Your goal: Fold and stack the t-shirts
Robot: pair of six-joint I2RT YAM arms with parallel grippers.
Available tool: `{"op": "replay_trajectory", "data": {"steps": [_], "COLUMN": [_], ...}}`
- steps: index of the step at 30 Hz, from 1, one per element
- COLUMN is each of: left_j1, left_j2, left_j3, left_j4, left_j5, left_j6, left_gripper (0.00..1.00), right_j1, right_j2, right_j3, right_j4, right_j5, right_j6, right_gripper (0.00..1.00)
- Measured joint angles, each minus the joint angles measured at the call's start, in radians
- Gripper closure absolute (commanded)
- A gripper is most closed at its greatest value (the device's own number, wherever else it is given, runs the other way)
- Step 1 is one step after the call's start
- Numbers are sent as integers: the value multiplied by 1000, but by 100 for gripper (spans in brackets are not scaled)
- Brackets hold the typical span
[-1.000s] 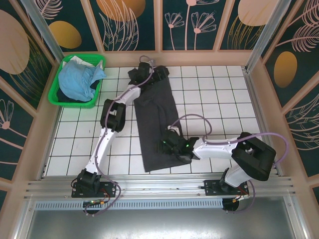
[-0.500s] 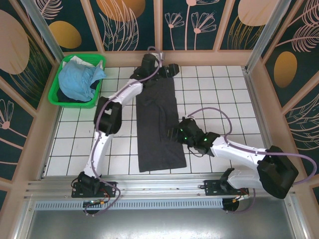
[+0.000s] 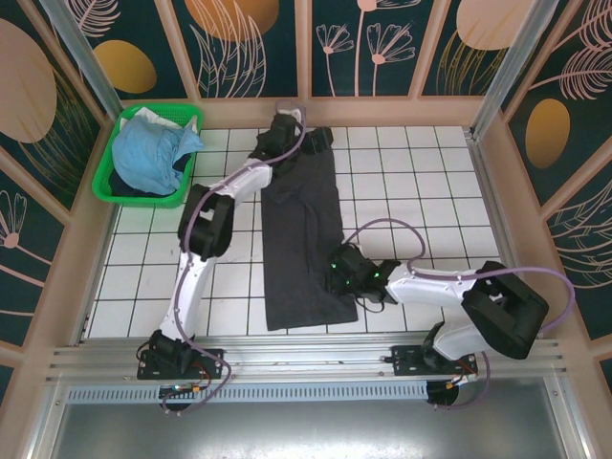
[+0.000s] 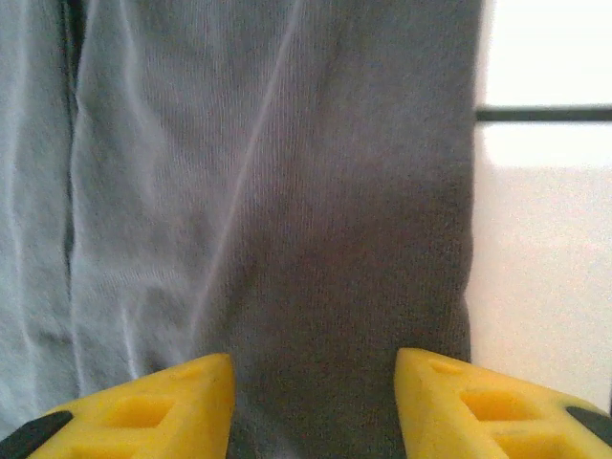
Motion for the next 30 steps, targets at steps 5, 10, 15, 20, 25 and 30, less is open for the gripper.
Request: {"op": "replay_trajectory", "data": {"steps": [5, 10, 15, 20, 25, 30], "left_j1": [0, -6, -11, -12, -12, -12], "left_j2": [161, 196, 261, 213, 6, -459], "left_j3": [126, 168, 253, 211, 58, -367], "left_j4": [31, 95, 97, 46, -79, -102], "left_j5": [60, 117, 141, 124, 78, 16], "left_j6": [-76, -156, -178, -134, -37, 44], "left_gripper": [12, 11, 10, 2, 2, 3], "right_j1": [75, 139, 161, 161, 150, 138], "right_j2": [27, 25, -51, -191, -294, -302], "right_j3": [5, 8, -3, -44, -115, -132], "right_j4": [50, 67, -11, -117, -128, -159], "right_j5": [23, 2, -22, -17, -37, -78], "right_j6": [82, 155, 204, 240, 248, 246], "right_gripper": [52, 47, 42, 36, 36, 36]}}
